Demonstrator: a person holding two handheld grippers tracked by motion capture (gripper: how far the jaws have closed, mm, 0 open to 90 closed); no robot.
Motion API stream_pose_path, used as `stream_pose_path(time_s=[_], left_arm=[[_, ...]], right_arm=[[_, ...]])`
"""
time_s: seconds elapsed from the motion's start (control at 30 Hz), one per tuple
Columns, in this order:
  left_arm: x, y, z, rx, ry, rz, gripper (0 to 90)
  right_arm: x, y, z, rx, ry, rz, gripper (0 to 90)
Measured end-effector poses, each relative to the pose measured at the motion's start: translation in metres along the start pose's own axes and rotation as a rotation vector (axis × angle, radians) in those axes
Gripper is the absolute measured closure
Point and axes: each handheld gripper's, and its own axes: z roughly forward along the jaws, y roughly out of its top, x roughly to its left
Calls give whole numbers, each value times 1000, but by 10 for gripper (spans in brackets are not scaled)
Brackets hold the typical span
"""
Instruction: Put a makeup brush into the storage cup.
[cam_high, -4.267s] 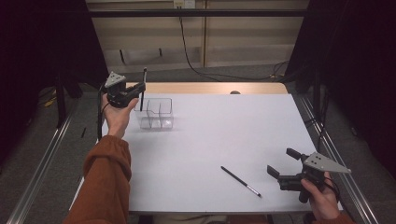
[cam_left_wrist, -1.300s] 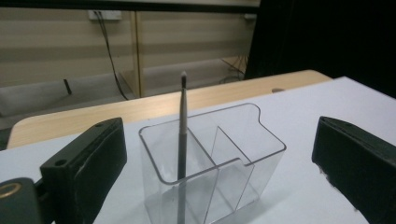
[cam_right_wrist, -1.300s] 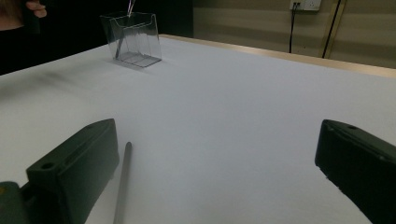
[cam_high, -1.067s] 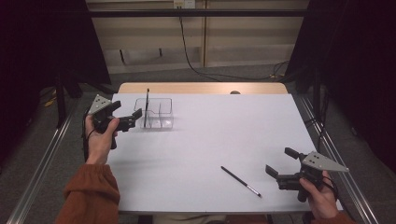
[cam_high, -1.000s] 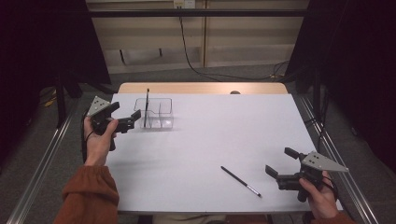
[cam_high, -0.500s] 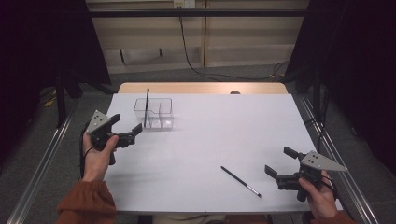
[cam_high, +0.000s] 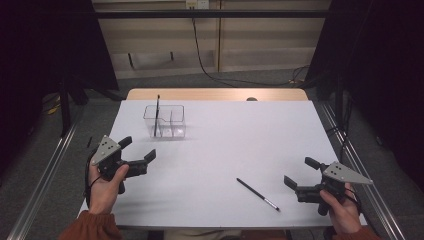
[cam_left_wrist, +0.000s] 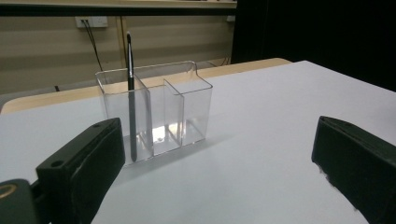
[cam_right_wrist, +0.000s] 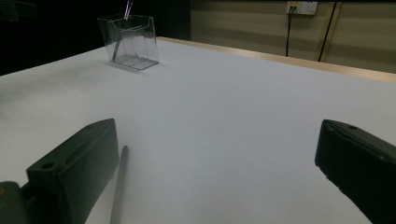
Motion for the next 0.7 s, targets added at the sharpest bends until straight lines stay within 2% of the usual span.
stream_pose_path(time_s=[0.17, 0.2, 0.33, 0.53, 0.7], left_arm=[[-2, -5, -11, -7, 11, -14, 28], [-4, -7, -12, -7, 24, -16, 29], [-6, -15, -17, 5, 22, -12, 30], [-8, -24, -24, -3, 14, -23, 30], [-8, -28, -31, -18, 36, -33, 30]], right_arm=[[0, 0, 0, -4, -3, 2, 0], [0, 0, 0, -3, -4, 1, 0], [0, 0, 0, 2, 0, -3, 0], [0, 0, 2, 3, 1, 4, 0], [-1, 1, 3, 1, -1, 2, 0]])
